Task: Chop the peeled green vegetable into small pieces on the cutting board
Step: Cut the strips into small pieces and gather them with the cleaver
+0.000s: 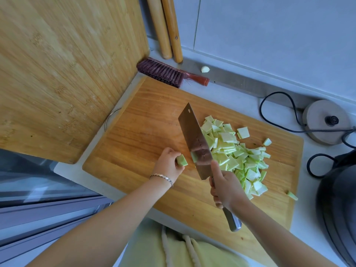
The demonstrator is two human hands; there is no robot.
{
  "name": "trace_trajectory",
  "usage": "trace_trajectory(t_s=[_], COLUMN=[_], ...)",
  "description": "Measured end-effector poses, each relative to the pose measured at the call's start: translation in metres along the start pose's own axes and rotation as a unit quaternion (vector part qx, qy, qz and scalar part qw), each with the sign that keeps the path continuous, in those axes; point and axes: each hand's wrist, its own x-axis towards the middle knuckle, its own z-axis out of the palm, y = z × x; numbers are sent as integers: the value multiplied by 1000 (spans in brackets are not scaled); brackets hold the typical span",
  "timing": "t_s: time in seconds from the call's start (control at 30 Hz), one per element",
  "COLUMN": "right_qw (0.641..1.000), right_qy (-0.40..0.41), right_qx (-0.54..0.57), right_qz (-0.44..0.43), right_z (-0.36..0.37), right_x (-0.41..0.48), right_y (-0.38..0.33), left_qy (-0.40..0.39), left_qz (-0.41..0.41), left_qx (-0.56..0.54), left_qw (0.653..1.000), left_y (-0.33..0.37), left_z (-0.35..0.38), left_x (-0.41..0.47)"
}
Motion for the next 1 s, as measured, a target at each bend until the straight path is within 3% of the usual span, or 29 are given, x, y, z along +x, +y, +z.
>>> trace_trajectory(t_s=[0.27,0.7,0.8,1.0], right_qw=[996,973,975,998], right_qy=[-2,33,34,12], right_qx=[-88,-220,-209,-64], right_qz=[-22,-60,-72,-9], right_z=[9,28,35,14], right_x=[-1,4,13,18], right_y=[4,6,10,9], left_qy=[76,79,81,88], left_qz=[5,-16,-24,-52], left_qx=[-77,-59,-69,-164], left_qw=[994,995,994,981], left_y=[1,3,3,2], left_z=[10,14,12,12], left_x=[-7,-7,-7,-9])
